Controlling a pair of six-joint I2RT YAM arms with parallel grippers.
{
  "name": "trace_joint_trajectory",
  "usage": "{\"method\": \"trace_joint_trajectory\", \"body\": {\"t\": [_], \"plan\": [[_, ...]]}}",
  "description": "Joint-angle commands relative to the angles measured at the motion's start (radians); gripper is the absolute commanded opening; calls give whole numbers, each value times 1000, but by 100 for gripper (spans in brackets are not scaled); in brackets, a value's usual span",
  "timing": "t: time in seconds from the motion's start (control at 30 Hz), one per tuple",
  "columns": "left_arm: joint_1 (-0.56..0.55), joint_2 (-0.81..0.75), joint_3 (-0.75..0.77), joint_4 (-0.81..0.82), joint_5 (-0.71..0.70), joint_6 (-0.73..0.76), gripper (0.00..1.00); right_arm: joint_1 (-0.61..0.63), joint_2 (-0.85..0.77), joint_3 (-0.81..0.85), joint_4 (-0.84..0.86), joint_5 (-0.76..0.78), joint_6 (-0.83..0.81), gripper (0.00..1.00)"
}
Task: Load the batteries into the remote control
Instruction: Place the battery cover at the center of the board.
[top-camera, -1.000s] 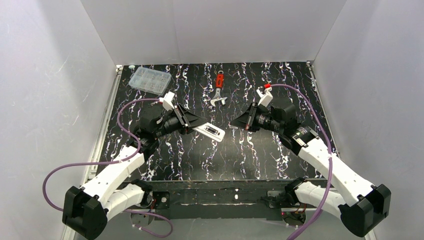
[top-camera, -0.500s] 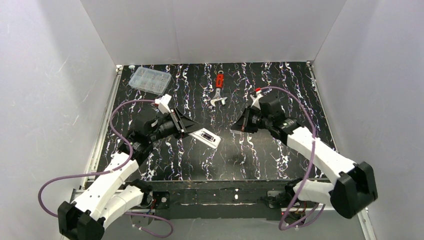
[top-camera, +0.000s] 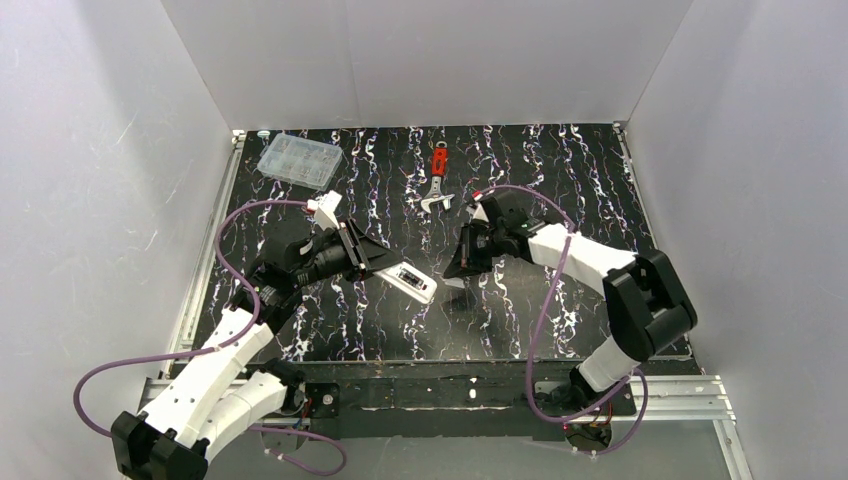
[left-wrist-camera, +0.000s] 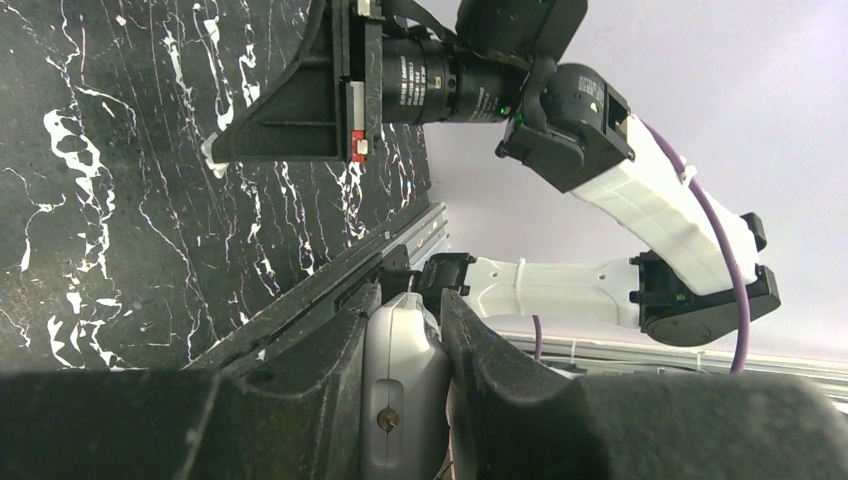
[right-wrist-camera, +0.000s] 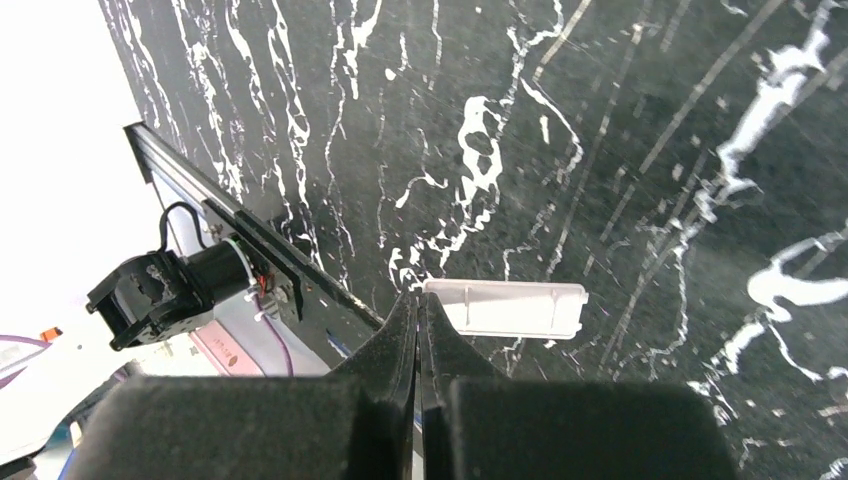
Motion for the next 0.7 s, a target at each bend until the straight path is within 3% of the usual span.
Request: {"method": "trace_joint_trajectory", "body": {"t": [0.0, 0.3, 0.5, 0.67], "plan": [[8, -16, 49, 12, 41, 19, 0, 18, 75, 112, -69, -68, -58, 4], [8, -6, 47, 17, 46, 14, 0, 24, 125, 169, -154, -17, -154, 51], [8, -6, 46, 17, 43, 12, 0, 24, 98, 195, -221, 78, -277, 52], [8, -3, 47, 18, 45, 12, 0, 27, 117, 215, -263, 53, -321, 50]]}}
